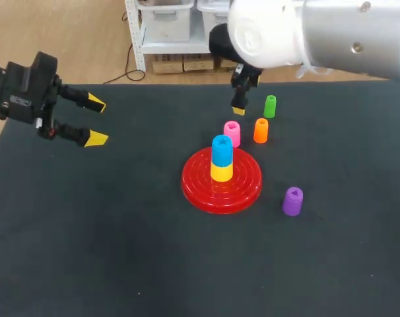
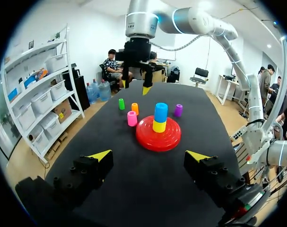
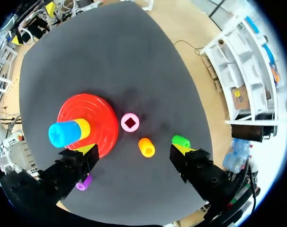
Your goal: Pick up and stack the cylinders on the red base in this order: pink,purple,orange,green
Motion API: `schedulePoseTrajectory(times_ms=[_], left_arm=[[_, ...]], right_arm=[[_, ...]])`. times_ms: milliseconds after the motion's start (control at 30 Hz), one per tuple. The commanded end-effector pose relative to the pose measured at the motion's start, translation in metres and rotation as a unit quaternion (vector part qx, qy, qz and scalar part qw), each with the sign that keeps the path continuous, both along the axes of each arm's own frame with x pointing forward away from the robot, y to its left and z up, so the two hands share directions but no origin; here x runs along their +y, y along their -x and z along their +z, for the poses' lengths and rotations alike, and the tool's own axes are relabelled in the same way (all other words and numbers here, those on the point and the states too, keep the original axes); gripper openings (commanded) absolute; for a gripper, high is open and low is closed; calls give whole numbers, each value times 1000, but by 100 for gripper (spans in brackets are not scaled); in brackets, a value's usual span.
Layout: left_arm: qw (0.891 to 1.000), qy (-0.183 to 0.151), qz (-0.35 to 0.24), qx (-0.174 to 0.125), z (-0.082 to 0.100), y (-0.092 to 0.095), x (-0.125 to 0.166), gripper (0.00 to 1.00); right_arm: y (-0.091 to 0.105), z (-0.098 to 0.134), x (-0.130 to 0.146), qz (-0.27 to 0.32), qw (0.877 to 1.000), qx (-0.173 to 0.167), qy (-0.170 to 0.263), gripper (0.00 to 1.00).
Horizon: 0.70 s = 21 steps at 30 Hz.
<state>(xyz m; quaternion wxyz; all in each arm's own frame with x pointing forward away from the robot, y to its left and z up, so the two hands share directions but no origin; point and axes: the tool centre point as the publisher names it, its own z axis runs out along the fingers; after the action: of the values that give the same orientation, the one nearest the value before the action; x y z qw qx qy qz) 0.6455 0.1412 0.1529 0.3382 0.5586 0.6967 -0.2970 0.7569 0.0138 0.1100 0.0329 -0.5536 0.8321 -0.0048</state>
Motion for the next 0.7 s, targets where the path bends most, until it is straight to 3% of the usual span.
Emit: schedulePoseTrajectory(times_ms=[33,367,700], left_arm=[[1000,1,1,-2,-1,1,0,100],[1000,1,1,-2,-1,1,0,100],[1000,1,1,-2,-1,1,0,100]], right_arm=[[-3,-9,3,4,1000,3,0,100],[4,-30,7,-14,999,30,-8,100],[8,-47,16,-14,999,33,7,100]])
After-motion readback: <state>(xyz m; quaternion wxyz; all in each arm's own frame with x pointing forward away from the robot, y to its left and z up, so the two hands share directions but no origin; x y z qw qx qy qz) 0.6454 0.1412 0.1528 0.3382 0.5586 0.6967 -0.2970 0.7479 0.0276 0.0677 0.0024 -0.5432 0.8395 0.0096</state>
